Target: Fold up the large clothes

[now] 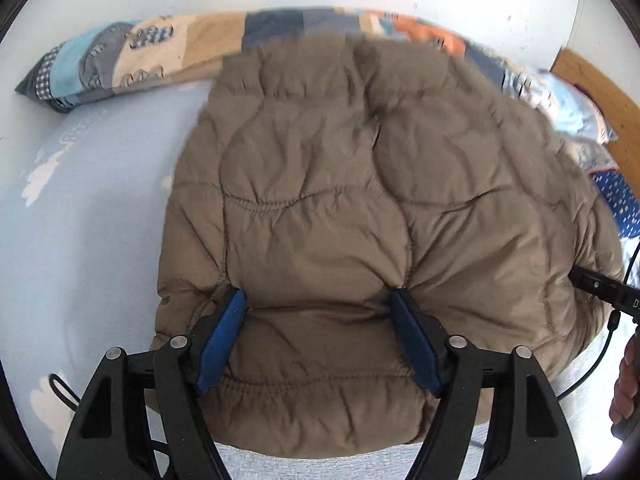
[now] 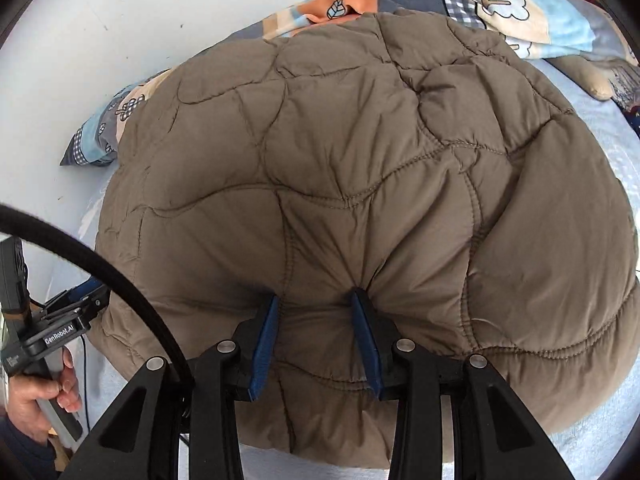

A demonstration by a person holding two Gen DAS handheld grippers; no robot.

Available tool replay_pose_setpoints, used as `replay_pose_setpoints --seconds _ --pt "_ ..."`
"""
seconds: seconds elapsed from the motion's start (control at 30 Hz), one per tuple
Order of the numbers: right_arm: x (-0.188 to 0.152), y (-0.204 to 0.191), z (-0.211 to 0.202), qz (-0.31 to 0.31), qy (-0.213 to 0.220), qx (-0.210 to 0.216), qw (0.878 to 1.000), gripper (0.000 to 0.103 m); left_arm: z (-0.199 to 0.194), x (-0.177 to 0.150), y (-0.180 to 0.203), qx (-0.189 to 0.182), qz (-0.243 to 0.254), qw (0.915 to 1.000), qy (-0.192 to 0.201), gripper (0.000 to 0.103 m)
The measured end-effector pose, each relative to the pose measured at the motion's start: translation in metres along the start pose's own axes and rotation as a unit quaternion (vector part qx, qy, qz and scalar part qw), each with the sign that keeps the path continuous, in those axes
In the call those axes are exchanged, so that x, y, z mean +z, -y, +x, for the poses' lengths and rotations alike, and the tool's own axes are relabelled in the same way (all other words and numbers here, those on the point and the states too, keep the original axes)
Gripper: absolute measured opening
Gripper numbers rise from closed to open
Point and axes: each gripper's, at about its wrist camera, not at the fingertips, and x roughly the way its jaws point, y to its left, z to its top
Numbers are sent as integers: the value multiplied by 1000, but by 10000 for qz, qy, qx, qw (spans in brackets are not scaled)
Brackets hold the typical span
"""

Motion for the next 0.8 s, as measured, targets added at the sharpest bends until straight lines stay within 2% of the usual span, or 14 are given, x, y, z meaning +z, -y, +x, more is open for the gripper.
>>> replay_pose_setpoints --seconds 0.07,0.1,0.17,0.23,0.3,0.33,0.43,0.47,0.57,0.67,0.8 --pt "4 0 -14 111 67 152 9998 41 -17 8 -3 -155 -58 9996 212 74" --pt "8 0 -26 142 150 369 9991 41 -26 12 -7 -201 -123 9990 369 74" --pt "18 3 -54 194 552 625 9963 41 -41 20 -17 -160 -215 9976 643 74" --pt "27 11 -80 213 985 472 9938 41 -46 24 -26 -1 -259 9968 758 74" --pt "33 27 -97 285 1361 56 9903 41 -40 24 -36 157 -342 9972 646 74" --pt "34 34 -98 330 1384 -65 9898 41 -36 23 -40 185 -398 9975 548 74" --pt "33 67 -87 715 1123 -319 9906 41 -11 20 -52 333 -588 9977 29 74" --pt "32 78 -79 875 982 -367 9906 41 -2 18 -55 214 -690 9973 -164 74" --pt "25 98 -54 1276 445 -272 9905 41 14 14 -64 -28 -1001 9941 -419 75" --pt "21 104 -39 1360 247 -326 9899 40 20 12 -68 -113 -1082 9929 -490 76" --pt "18 99 -37 1331 220 -439 9899 40 2 20 -58 72 -819 9964 -185 75"
